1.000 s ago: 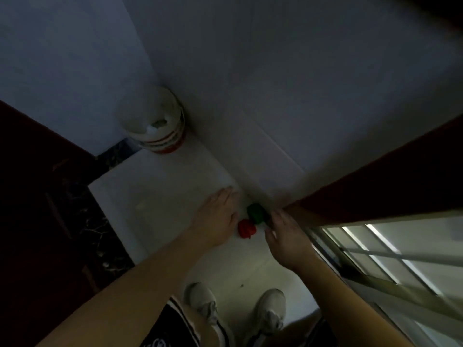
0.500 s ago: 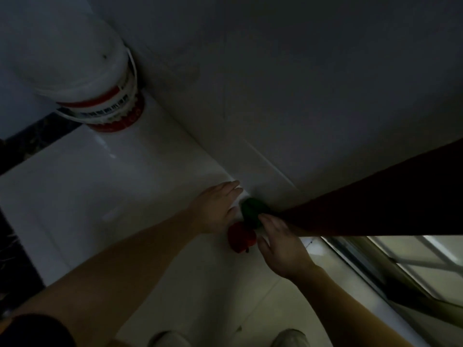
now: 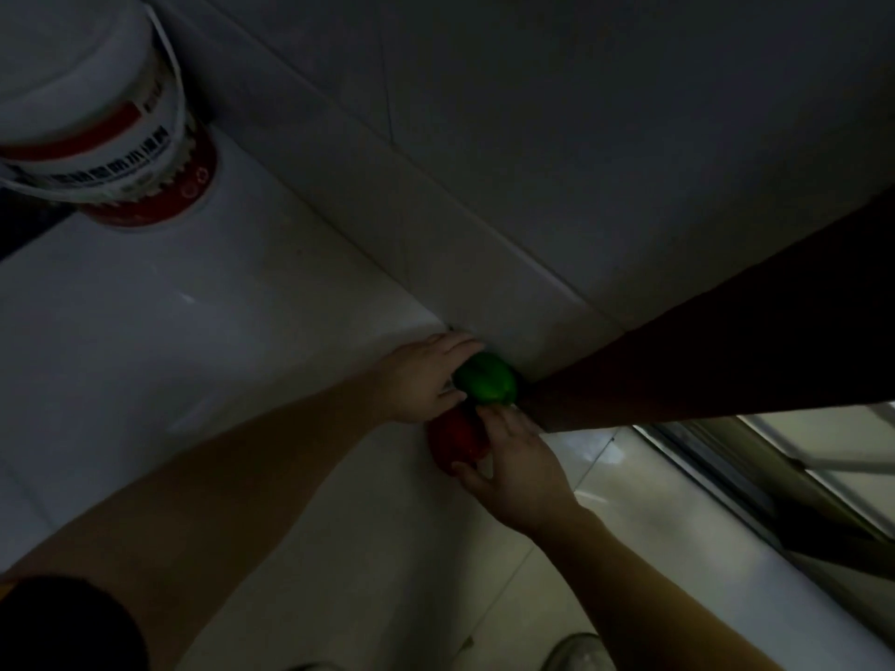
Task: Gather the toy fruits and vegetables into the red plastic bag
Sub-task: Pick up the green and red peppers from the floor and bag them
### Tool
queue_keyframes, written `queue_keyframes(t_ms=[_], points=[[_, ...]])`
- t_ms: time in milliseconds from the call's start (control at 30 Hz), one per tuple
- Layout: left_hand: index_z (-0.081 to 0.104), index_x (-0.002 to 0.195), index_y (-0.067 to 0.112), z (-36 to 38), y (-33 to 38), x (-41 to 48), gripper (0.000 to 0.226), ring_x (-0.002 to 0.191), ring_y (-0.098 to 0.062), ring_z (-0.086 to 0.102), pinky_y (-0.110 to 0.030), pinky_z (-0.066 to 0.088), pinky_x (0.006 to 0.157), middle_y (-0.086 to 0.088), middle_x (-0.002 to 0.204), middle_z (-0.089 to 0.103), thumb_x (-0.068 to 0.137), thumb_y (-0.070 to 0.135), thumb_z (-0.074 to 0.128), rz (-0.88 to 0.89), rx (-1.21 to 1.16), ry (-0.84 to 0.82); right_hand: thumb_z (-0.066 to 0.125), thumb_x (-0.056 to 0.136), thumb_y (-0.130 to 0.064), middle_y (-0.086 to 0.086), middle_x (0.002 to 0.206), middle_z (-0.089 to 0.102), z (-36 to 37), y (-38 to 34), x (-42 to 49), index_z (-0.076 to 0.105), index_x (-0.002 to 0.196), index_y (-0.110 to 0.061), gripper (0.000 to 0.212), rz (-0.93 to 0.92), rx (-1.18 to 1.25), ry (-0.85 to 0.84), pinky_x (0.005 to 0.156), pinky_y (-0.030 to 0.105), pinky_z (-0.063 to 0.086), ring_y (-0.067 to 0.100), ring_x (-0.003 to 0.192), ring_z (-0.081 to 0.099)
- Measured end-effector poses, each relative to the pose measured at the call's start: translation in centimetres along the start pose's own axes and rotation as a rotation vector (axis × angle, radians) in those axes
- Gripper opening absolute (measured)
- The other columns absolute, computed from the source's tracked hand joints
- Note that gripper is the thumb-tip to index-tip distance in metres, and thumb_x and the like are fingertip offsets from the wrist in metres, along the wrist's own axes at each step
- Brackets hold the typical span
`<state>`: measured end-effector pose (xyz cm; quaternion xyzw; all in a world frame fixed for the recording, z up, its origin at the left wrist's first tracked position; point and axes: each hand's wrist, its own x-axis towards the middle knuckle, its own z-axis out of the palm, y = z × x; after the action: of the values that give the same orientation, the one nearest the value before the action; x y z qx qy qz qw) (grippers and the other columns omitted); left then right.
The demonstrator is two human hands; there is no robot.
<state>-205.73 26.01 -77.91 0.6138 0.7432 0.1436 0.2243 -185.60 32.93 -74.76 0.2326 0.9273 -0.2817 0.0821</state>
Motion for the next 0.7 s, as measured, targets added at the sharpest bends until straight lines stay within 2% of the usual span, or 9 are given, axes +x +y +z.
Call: queue_keyframes(t_ms=[133,200,367,433,567,700], points=[[0.032,0.150,0.020,0.1,-0.2,0.8,0.075,0.135,-0.021,0.039,-0.031,0.036,0.109,-0.002,0.154,0.033,0.087,0.041,0.066,0.034,-0.043,-0.043,0.060,0.075,-0.059,0.000,0.122,0.052,1.2,-0.2,0.2,0.044,0.134,-0.020,0.073,0.013,0.012,0.014,0.090,0.027,0.044,0.018,0.110,0.048],[0.034,0.150,0.021,0.4,-0.1,1.2,0.074,0.135,-0.020,0.038,-0.027,0.031,0.108,-0.001,0.154,0.032,0.086,0.039,0.068,0.041,-0.054,-0.063,0.062,0.074,-0.059,0.000,0.122,0.051,1.7,-0.4,0.2,0.044,0.134,-0.021,0.074,0.025,0.022,0.002,0.089,0.027,0.044,0.018,0.111,0.047],[0.035,0.148,0.020,0.9,0.0,1.9,0.073,0.133,-0.021,0.040,-0.030,0.035,0.106,0.000,0.152,0.033,0.085,0.031,0.070,0.044,-0.084,-0.089,0.057,0.081,-0.054,0.005,0.119,0.055,2.8,-0.4,0.4,0.048,0.132,-0.014,0.065,0.035,0.032,0.026,0.087,0.029,0.045,0.023,0.107,0.050],[0.037,0.147,0.018,1.0,-0.1,2.1,0.073,0.130,-0.022,0.043,-0.031,0.037,0.105,-0.002,0.150,0.036,0.083,0.029,0.071,0.046,-0.074,-0.078,0.053,0.081,-0.055,0.006,0.118,0.056,2.9,-0.3,0.6,0.049,0.131,-0.014,0.064,0.041,0.028,0.030,0.087,0.030,0.046,0.024,0.107,0.051],[0.037,0.147,0.017,1.1,0.0,2.2,0.075,0.128,-0.023,0.045,-0.034,0.040,0.104,-0.003,0.149,0.037,0.082,0.030,0.072,0.017,-0.059,-0.097,0.059,0.078,-0.047,0.007,0.119,0.054,2.8,-0.2,0.5,0.048,0.132,-0.013,0.065,0.048,0.032,0.012,0.089,0.030,0.044,0.025,0.108,0.049],[0.039,0.145,0.016,0.5,0.0,2.2,0.075,0.127,-0.023,0.046,-0.036,0.042,0.102,-0.003,0.146,0.039,0.079,0.029,0.071,0.000,-0.082,-0.103,0.064,0.078,-0.049,0.004,0.124,0.052,2.0,-0.5,-0.3,0.045,0.135,-0.016,0.069,0.049,0.061,0.015,0.093,0.026,0.041,0.022,0.112,0.047]])
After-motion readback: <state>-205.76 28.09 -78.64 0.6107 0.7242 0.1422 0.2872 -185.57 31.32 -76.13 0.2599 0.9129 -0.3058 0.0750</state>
